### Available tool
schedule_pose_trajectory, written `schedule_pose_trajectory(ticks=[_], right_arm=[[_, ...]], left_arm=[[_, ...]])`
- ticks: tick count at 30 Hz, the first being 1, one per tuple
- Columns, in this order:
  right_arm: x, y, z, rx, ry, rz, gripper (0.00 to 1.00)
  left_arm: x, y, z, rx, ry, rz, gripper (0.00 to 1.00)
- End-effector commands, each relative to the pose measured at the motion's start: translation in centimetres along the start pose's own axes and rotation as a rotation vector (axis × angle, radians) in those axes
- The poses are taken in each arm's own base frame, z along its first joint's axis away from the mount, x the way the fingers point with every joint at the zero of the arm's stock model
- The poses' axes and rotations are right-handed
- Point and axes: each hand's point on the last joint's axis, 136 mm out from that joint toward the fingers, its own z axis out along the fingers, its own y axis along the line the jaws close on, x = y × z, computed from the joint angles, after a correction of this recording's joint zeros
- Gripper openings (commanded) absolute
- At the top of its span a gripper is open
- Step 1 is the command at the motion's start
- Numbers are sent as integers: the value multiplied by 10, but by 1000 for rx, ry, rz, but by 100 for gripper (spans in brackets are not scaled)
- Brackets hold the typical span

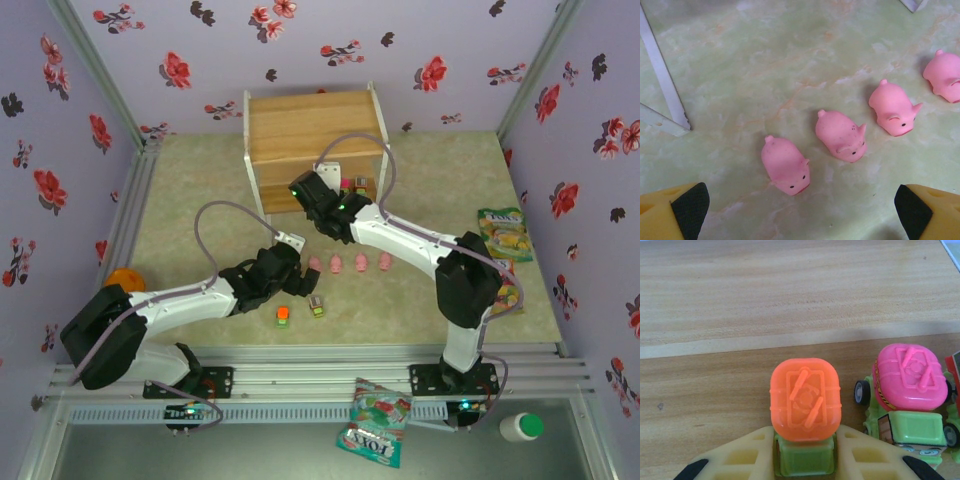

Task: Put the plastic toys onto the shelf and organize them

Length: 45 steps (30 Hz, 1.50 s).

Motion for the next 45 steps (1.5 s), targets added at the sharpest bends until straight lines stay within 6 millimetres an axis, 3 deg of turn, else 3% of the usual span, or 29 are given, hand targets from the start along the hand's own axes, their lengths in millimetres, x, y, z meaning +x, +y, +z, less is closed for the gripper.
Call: schedule_pose_trajectory(ticks=[1, 28, 45], right_arm=[[-9, -6, 3, 35, -24, -12, 29], [-4, -15, 5, 54, -16, -20, 35], [-12, -12, -12, 4, -47, 0, 38]], left_arm=[[-13, 0, -6, 6, -22, -18, 100], [-13, -1, -6, 8, -22, -18, 100], [-15, -1, -7, 9, -26, -18, 100]])
